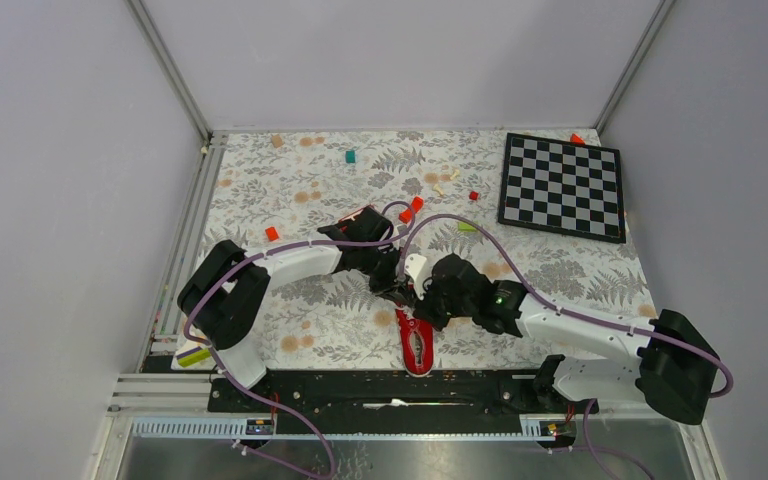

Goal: Tie the shoes
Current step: Cross the shoelace with the shoelace.

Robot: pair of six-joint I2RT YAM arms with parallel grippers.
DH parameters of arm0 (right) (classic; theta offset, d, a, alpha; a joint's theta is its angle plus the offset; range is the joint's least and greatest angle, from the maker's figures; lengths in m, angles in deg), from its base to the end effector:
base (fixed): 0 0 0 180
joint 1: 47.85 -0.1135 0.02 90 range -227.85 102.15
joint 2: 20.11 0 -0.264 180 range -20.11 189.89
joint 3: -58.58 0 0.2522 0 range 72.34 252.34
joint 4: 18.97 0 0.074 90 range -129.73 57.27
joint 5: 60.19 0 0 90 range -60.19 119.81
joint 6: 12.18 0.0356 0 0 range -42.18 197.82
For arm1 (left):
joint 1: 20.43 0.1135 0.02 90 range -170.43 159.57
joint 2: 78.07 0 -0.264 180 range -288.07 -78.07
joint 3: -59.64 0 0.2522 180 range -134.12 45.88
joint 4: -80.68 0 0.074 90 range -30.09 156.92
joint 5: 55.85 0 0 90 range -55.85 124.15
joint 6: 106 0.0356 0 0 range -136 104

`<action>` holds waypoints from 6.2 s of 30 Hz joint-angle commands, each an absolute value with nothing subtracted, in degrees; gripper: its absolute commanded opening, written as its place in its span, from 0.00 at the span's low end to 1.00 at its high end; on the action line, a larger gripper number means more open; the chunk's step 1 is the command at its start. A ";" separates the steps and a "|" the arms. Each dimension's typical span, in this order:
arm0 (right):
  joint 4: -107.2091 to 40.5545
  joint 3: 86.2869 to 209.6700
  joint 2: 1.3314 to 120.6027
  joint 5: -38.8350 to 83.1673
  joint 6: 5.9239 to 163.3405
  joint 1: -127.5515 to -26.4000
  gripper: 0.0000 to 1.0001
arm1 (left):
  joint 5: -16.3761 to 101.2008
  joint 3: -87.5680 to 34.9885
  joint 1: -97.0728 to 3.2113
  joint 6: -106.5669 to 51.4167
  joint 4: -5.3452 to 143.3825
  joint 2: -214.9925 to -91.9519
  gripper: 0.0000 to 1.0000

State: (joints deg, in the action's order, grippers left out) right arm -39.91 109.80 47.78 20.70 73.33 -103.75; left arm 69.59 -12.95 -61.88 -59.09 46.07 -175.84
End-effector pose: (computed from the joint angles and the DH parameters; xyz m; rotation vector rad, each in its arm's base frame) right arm 0.1348 0.2091 0.2191 -1.2345 1.9423 0.6558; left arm 0.2380 -0.2377 0.1788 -0.2060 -2.8670 1.1970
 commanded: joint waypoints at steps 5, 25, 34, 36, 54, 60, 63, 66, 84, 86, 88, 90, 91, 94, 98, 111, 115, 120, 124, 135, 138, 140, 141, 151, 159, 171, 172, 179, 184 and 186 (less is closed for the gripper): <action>-43.15 113.25 47.03 14.15 78.21 -103.66 0.00 | 68.07 -13.90 -61.30 -58.36 48.19 -175.79 0.00; -48.49 112.93 45.28 14.30 84.86 -103.60 0.00 | 67.48 -13.62 -61.30 -58.18 48.21 -175.36 0.00; -42.51 110.84 40.42 23.02 89.44 -103.55 0.10 | 67.83 -13.87 -61.34 -58.14 48.19 -175.33 0.00; -41.24 110.44 39.51 24.98 90.63 -103.57 0.16 | 68.07 -13.87 -61.38 -58.10 48.19 -175.36 0.00; -38.05 110.61 44.97 25.84 94.41 -103.58 0.24 | 68.00 -14.81 -62.74 -58.36 48.19 -176.12 0.00; -38.42 110.70 47.27 25.70 94.57 -103.57 0.24 | 67.93 -15.43 -62.88 -58.27 47.67 -176.25 0.00; -38.42 110.72 48.39 25.81 94.60 -103.57 0.24 | 67.94 -15.54 -62.95 -58.27 47.67 -176.16 0.00; -38.30 110.56 48.55 26.76 94.49 -103.62 0.24 | 67.92 -15.53 -63.01 -58.27 47.56 -176.23 0.00; -36.03 108.33 49.95 33.10 94.83 -103.37 0.22 | 68.11 -15.97 -63.70 -58.36 47.62 -176.59 0.00; -36.07 108.22 50.51 32.74 94.86 -103.23 0.22 | 68.08 -16.01 -63.80 -58.36 47.58 -176.68 0.00; -35.75 108.10 51.16 32.06 95.02 -103.22 0.22 | 68.11 -16.20 -63.84 -58.36 47.58 -176.76 0.00; -35.19 107.87 51.29 31.29 95.20 -103.13 0.22 | 68.00 -16.25 -63.85 -58.36 47.58 -176.77 0.00; -35.12 107.85 51.29 31.08 95.44 -103.13 0.22 | 67.99 -16.30 -63.83 -58.36 47.60 -176.83 0.00; -35.15 107.66 51.60 30.04 96.39 -102.81 0.23 | 68.08 -16.35 -63.84 -58.36 47.58 -176.94 0.00; -35.04 107.16 52.66 27.99 97.93 -102.01 0.24 | 68.08 -16.67 -63.79 -58.36 47.38 -177.04 0.00; -33.94 106.41 52.27 26.13 99.32 -99.27 0.00 | 67.90 -16.80 -63.85 -58.03 46.97 -177.03 0.00; -33.84 107.04 50.31 24.37 98.60 -99.27 0.00 | 67.83 -16.76 -63.78 -57.92 46.87 -177.27 0.00; -33.73 107.34 49.22 22.88 98.73 -99.27 0.00 | 67.65 -16.65 -63.80 -57.75 46.88 -177.30 0.00; -34.04 107.53 48.52 22.35 98.72 -99.26 0.00 | 67.64 -16.53 -63.83 -57.66 46.88 -177.38 0.00; -33.74 108.16 47.26 21.22 98.64 -99.26 0.00 | 67.48 -16.26 -63.82 -57.57 46.88 -177.47 0.00; -33.32 108.32 47.63 20.58 98.84 -99.27 0.00 | 67.45 -16.12 -63.85 -57.57 46.92 -177.39 0.00; -33.34 108.37 47.73 20.16 99.08 -99.31 0.00 | 67.37 -16.06 -63.78 -57.57 46.88 -177.30 0.00; -33.39 108.44 47.81 20.20 99.09 -99.23 0.00 | 67.37 -16.08 -63.84 -57.57 46.88 -177.29 0.00; -34.57 108.07 49.91 25.00 97.65 -99.30 0.10 | 67.31 -16.09 -63.78 -57.48 46.88 -177.43 0.00; -34.22 108.14 50.55 26.37 97.13 -99.26 0.17 | 67.23 -16.11 -63.83 -57.47 46.61 -177.47 0.00; -30.49 107.89 54.61 24.63 98.36 -98.83 0.17 | 67.31 -16.32 -63.80 -57.60 46.61 -177.38 0.00; -30.33 107.78 54.73 24.36 98.52 -98.83 0.14 | 67.33 -16.34 -63.79 -57.57 46.61 -177.38 0.00; -30.00 107.52 53.64 23.40 98.48 -98.74 0.00 | 67.40 -16.50 -63.82 -57.57 46.61 -177.56 0.00; -30.38 107.14 50.49 23.26 98.03 -98.74 0.00 | 67.49 -16.52 -63.85 -57.48 46.61 -177.65 0.00; -30.49 107.19 49.70 22.92 98.03 -98.75 0.00 | 67.47 -16.48 -63.82 -57.52 46.61 -177.72 0.00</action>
State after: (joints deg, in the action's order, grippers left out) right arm -32.55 106.71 52.81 24.07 98.53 -99.31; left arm 67.14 -14.52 -63.61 -58.02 46.03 -177.57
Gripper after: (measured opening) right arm 0.014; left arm 0.014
